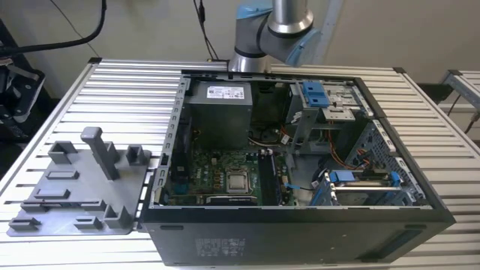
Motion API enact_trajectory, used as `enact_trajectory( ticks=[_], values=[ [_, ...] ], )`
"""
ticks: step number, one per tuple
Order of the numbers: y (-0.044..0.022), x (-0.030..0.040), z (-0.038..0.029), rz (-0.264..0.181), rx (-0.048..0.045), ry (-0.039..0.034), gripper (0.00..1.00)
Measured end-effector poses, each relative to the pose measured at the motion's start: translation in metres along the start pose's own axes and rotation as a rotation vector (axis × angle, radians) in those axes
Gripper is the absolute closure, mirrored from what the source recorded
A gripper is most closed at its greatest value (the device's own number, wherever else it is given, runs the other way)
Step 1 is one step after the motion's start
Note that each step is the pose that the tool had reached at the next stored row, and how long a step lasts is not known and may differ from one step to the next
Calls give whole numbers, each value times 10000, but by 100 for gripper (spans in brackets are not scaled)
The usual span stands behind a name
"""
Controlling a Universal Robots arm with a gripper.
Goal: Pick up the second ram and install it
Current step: 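Pick up the second ram and move it above second insertion slot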
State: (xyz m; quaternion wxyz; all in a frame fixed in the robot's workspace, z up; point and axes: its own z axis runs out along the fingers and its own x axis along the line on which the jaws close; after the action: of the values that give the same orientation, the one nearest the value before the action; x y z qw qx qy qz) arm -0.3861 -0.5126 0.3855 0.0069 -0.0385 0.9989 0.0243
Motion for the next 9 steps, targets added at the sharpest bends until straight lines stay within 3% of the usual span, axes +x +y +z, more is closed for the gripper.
enact_trajectory(
  ticks=[9],
  values=[
    [0, 0, 0, -638, -7, 31, 89]
  ],
)
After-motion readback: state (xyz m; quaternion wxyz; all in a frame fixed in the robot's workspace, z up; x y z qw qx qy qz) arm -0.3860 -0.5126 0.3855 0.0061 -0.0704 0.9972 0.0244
